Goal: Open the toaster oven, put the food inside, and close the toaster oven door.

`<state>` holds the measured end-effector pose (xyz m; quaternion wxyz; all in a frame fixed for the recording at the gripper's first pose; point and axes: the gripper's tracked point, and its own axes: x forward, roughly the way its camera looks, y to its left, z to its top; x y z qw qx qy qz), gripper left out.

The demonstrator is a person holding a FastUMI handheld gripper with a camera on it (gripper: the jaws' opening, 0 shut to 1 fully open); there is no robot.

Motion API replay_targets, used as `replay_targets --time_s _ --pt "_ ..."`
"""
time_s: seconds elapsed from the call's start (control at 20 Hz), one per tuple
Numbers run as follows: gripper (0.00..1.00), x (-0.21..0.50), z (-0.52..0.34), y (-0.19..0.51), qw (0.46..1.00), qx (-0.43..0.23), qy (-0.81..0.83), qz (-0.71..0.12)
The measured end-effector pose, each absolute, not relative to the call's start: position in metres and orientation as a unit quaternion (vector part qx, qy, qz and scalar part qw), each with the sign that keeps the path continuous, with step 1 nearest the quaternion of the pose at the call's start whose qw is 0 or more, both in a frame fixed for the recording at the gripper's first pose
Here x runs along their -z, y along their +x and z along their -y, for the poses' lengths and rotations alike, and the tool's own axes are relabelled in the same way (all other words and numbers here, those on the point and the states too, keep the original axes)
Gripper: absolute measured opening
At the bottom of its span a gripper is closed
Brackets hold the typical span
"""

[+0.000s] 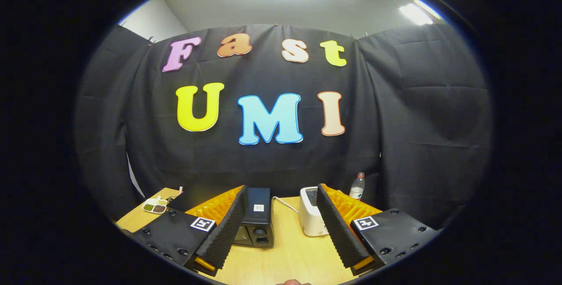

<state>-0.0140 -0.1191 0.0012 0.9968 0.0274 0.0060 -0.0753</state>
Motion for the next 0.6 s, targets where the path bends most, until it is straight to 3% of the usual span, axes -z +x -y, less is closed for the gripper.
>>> replay_targets --time_s 0.25,0.6 --pt "0.98 0.016 0.138 -0.034 0.996 0.091 0.011 -0.022" --pt "0.98 0.005 0.126 -0.041 0.997 0.058 0.034 -0.025"
